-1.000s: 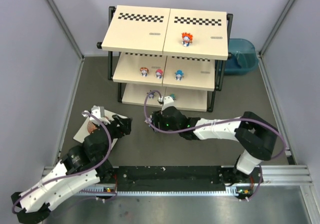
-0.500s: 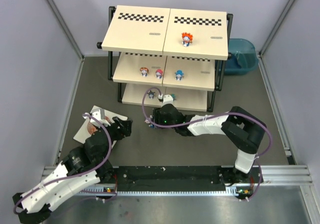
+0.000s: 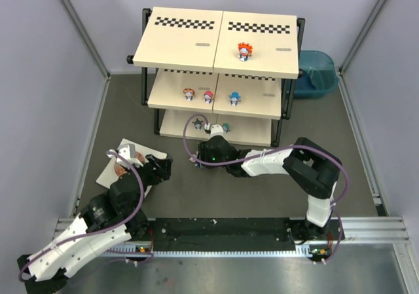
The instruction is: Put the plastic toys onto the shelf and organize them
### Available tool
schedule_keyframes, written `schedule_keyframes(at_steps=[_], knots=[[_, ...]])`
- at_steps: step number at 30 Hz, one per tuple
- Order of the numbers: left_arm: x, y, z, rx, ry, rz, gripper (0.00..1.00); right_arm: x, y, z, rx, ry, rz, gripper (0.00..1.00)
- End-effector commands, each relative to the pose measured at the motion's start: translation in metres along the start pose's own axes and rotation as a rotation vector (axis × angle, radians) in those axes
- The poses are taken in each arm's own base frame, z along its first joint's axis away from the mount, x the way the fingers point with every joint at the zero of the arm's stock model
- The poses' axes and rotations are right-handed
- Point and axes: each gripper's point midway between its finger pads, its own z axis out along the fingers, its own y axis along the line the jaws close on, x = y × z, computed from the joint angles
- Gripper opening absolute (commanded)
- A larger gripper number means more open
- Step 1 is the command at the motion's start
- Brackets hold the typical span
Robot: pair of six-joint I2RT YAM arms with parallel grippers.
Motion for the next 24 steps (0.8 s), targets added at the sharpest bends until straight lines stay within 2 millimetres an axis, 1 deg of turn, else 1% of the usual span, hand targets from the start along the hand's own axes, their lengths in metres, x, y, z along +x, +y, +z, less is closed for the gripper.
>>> schedule_keyframes(at_steps=[1,6,7,9,11,12,13,17,18,19,21,22,23,24], knots=[[-0.001,0.001,-0.001,0.001,-0.008,-0.021,0.79,-0.014,0.011,0.006,-0.024,-0.031,0.034,0.47],[-0.001,-0.001,-0.001,0.007,-0.006,-0.025,0.79,-0.010,0.011,0.007,-0.029,-0.014,0.041,0.36],[-0.001,-0.001,-0.001,0.006,-0.005,-0.024,0.79,-0.009,0.012,0.007,-0.032,-0.010,0.042,0.29],[-0.001,-0.001,-0.001,0.008,-0.004,-0.025,0.80,-0.009,0.012,0.005,-0.040,-0.008,0.044,0.24],[-0.002,-0.002,-0.002,0.011,-0.005,-0.029,0.79,-0.007,0.013,0.003,-0.050,-0.003,0.041,0.13],[-0.002,-0.003,-0.002,0.017,-0.003,-0.032,0.79,-0.012,0.016,0.000,-0.061,-0.015,0.039,0.07],[-0.003,-0.004,-0.002,0.018,-0.004,-0.034,0.79,-0.009,0.013,-0.002,-0.059,-0.013,0.037,0.00],[-0.004,-0.008,-0.004,0.036,0.002,-0.039,0.79,-0.015,0.017,-0.020,-0.085,-0.040,0.007,0.00],[-0.006,-0.010,-0.005,0.049,0.004,-0.038,0.79,-0.010,0.014,-0.025,-0.083,-0.035,-0.007,0.00],[-0.006,-0.013,-0.006,0.059,0.008,-0.034,0.79,-0.019,0.021,-0.037,-0.105,-0.065,-0.018,0.00],[-0.007,-0.016,-0.007,0.074,0.015,-0.039,0.79,-0.015,0.020,-0.050,-0.095,-0.072,-0.058,0.00],[-0.006,-0.018,-0.008,0.081,0.019,-0.041,0.79,-0.021,0.024,-0.062,-0.109,-0.094,-0.070,0.00],[-0.006,-0.019,-0.008,0.087,0.021,-0.043,0.79,-0.020,0.031,-0.071,-0.128,-0.103,-0.099,0.00],[-0.007,-0.023,-0.008,0.104,0.021,-0.042,0.79,-0.014,0.028,-0.078,-0.130,-0.096,-0.117,0.00]])
